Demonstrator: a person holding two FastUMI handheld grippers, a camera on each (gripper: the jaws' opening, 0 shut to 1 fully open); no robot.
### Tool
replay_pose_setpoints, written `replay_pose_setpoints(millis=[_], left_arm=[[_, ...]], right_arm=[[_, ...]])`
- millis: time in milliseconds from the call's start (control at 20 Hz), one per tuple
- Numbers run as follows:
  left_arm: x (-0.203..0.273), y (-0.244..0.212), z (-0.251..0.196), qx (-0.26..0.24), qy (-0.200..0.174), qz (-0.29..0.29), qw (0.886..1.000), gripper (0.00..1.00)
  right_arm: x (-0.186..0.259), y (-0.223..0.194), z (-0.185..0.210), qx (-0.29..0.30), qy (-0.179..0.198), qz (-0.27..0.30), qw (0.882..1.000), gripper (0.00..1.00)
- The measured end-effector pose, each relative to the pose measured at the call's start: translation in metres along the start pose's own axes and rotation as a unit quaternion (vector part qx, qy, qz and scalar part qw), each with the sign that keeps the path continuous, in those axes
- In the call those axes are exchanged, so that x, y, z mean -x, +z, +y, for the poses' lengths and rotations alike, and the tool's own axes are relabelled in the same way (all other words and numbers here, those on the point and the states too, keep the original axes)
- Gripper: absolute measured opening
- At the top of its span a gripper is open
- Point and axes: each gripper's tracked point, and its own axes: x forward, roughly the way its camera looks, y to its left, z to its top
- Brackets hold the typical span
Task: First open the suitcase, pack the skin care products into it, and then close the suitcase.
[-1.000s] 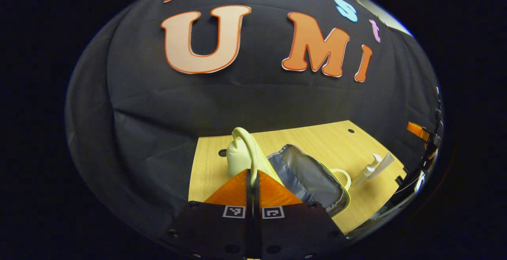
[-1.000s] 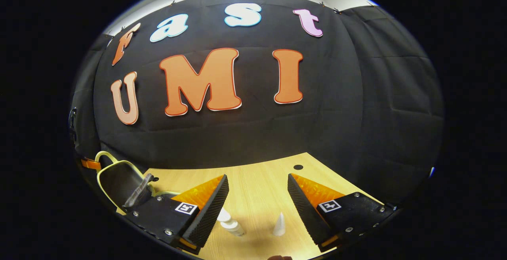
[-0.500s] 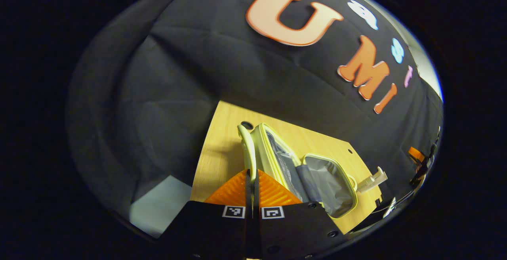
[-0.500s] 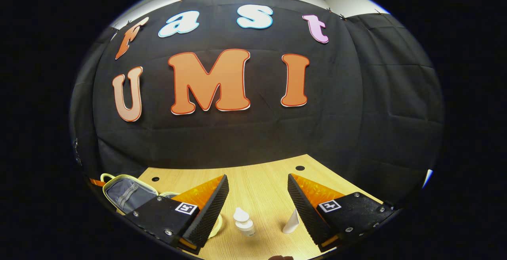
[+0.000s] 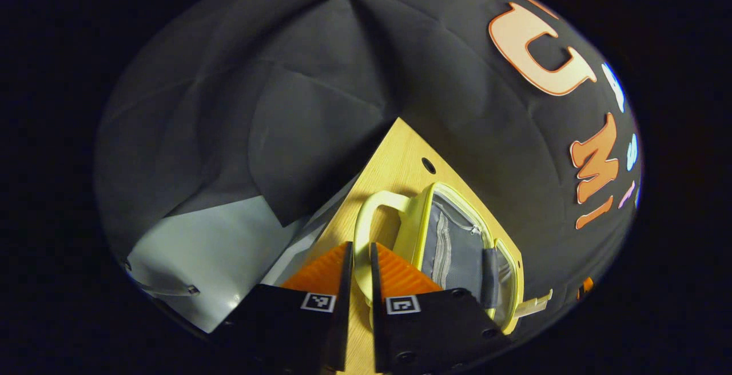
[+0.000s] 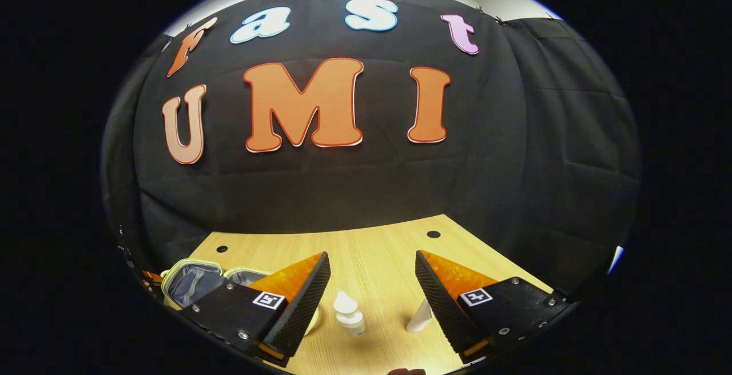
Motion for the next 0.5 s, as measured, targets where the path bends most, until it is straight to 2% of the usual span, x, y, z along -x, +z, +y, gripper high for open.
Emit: replay_pose_setpoints(millis=[100,150,200,350,400,500], left_arm=[[0.017,0.025,-0.009,-0.037,0.036,-0.049,0.997,0.46],[0.031,0.039,-0.019,-0.069,0.057,-0.078,0.993,0.46],[0.048,0.054,-0.035,-0.100,0.072,-0.114,0.986,0.47],[0.109,0.078,-0.112,-0.211,0.109,-0.216,0.947,0.98],[0.123,0.073,-0.146,-0.242,0.111,-0.235,0.935,0.98],[0.143,0.050,-0.208,-0.276,0.105,-0.255,0.921,0.98]], right_arm=[[-0.003,-0.004,-0.012,-0.005,-0.002,0.004,1.000,0.95],[-0.006,-0.006,-0.017,-0.006,-0.001,0.007,1.000,1.00],[-0.008,-0.008,-0.024,-0.006,-0.001,0.010,1.000,0.95],[-0.017,-0.009,-0.045,0.003,0.006,0.011,1.000,0.95],[-0.020,-0.009,-0.051,0.008,0.010,0.011,1.000,0.95],[-0.027,-0.012,-0.064,0.013,0.023,0.015,1.000,0.95]])
